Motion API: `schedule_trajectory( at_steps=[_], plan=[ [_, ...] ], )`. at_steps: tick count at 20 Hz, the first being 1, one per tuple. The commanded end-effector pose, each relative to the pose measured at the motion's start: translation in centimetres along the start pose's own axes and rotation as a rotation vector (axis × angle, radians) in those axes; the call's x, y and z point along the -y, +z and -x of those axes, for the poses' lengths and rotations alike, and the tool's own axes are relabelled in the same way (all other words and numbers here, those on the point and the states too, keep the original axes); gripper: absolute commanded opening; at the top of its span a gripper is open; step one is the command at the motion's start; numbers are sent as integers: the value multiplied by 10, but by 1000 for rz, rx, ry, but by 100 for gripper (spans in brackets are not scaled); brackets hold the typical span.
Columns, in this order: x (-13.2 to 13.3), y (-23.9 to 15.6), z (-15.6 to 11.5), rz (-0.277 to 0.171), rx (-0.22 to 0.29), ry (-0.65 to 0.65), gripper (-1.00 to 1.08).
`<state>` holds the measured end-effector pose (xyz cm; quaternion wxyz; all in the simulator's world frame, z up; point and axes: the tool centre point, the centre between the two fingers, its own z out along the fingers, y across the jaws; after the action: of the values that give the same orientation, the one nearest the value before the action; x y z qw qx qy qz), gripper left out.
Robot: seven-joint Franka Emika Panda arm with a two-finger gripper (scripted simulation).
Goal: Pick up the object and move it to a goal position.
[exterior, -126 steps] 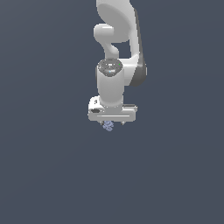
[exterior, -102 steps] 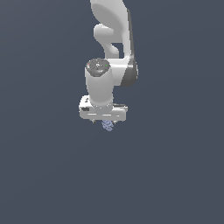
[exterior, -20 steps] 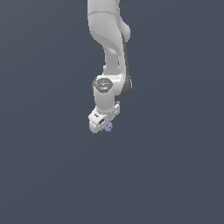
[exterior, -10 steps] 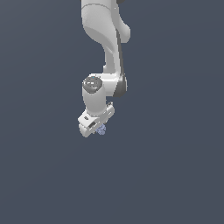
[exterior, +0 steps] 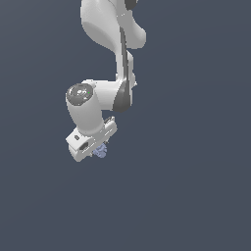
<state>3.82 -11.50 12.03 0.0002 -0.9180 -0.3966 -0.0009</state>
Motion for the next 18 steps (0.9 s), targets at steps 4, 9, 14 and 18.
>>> schedule_trajectory(
  at_steps=[4,9,14,18],
  plan=[
    [-34,-20,-1,-1,0,-1,-100],
    [-60,-35,-1,-1,1,-1,-100],
    [-83,-49,-2,-1,1,-1,-100],
    [-100,-58,-3,-1,1,-1,-100]
  ],
)
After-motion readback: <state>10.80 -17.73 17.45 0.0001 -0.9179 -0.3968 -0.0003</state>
